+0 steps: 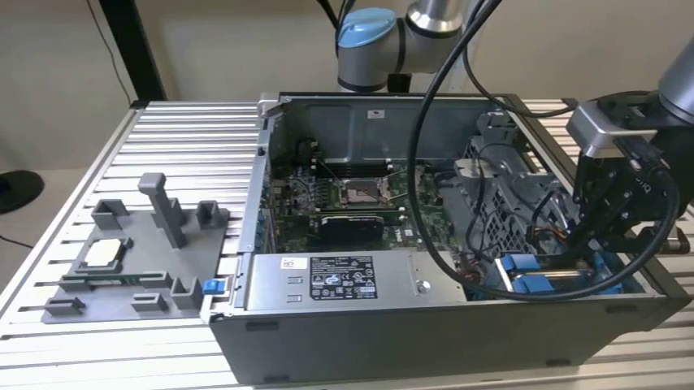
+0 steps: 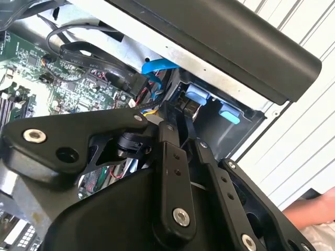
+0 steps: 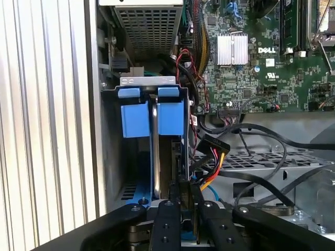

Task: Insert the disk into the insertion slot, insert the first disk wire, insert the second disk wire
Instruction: 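Insert the first disk wire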

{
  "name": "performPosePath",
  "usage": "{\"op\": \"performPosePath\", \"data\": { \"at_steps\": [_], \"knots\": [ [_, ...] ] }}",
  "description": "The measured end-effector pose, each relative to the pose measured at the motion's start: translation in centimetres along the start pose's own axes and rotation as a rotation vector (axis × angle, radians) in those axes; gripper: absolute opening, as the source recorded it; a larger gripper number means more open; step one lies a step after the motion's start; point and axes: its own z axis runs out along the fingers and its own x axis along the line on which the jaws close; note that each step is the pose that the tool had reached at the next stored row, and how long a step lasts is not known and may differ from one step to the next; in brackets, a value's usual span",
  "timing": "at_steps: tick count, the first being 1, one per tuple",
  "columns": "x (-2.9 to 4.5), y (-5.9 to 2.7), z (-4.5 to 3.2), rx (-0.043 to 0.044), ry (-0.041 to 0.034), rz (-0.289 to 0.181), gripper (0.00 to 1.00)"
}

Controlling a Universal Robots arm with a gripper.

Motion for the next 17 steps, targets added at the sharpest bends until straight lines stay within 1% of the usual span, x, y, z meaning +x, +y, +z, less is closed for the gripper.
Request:
{"op": "performPosePath", "data": {
  "at_steps": [9,17],
  "knots": [
    [0.16,0.0,0.05,0.0,0.0,0.0,0.0],
    [0.22,0.2,0.11,0.0,0.0001,0.0,0.0]
  ]
}}
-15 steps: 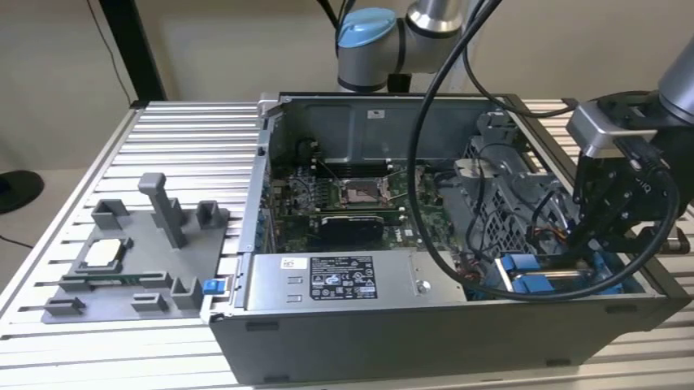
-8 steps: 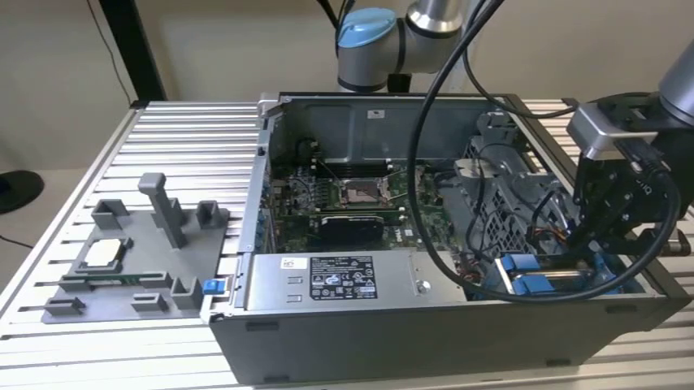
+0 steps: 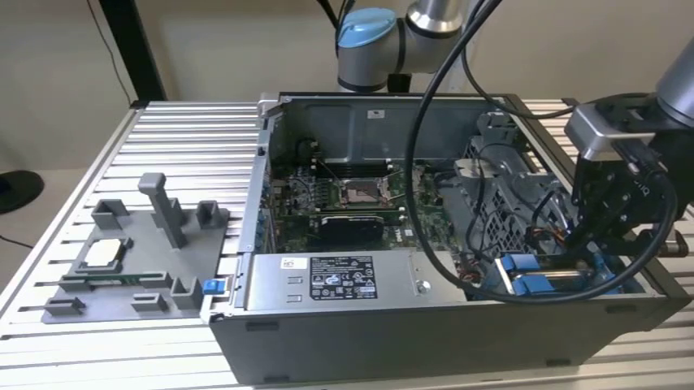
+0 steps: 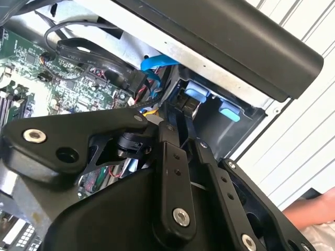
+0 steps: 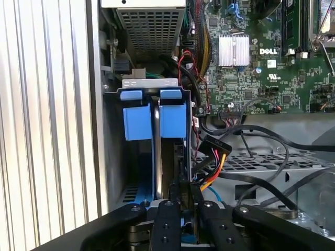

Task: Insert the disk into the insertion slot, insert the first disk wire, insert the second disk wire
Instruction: 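Insert the first disk wire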

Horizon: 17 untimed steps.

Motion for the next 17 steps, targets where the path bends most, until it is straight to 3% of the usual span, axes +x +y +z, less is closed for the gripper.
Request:
{"op": "performPosePath", "data": {
  "at_steps": [17],
  "knots": [
    [-0.02,0.0,0.19,0.0007,-0.0002,0.0,0.0]
  ]
}}
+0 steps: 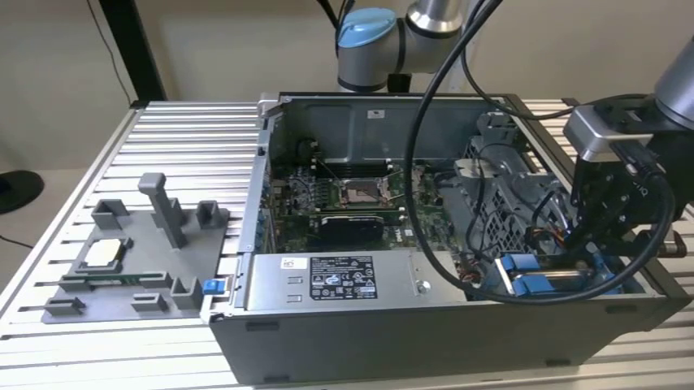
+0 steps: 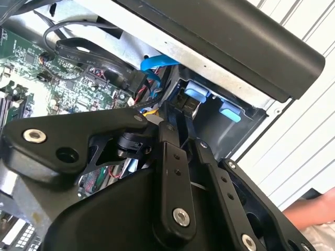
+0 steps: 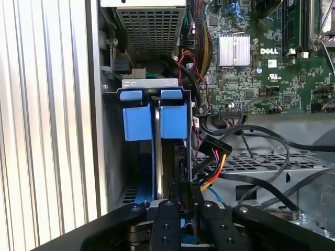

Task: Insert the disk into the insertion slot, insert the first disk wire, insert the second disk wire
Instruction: 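Insert the first disk wire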

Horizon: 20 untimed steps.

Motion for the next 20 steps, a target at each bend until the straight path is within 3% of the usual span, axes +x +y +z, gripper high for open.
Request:
{"op": "performPosePath", "data": {
  "at_steps": [20],
  "knots": [
    [-0.13,0.01,0.42,0.003,0.0007,0.0,0.0]
  ]
}}
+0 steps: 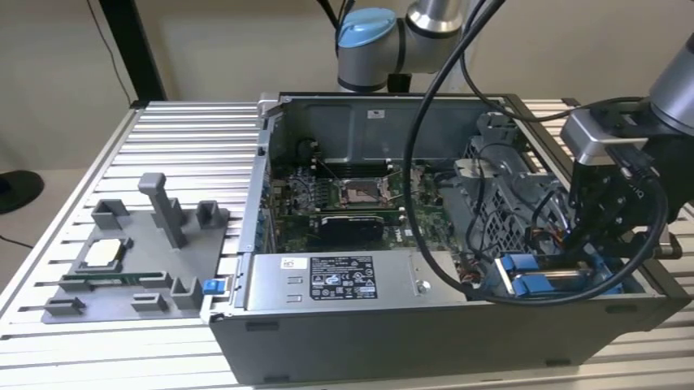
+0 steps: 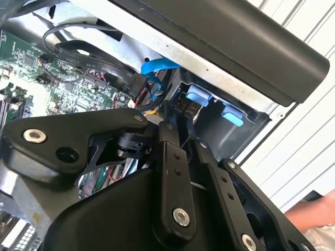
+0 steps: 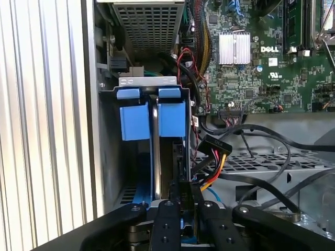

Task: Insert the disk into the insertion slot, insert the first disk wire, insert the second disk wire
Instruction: 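Insert the first disk wire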

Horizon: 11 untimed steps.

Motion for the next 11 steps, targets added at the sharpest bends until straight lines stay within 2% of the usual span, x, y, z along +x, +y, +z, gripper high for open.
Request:
{"op": "performPosePath", "data": {
  "at_steps": [11],
  "knots": [
    [0.01,0.0,0.33,-0.0001,0.0009,0.0,0.0]
  ]
}}
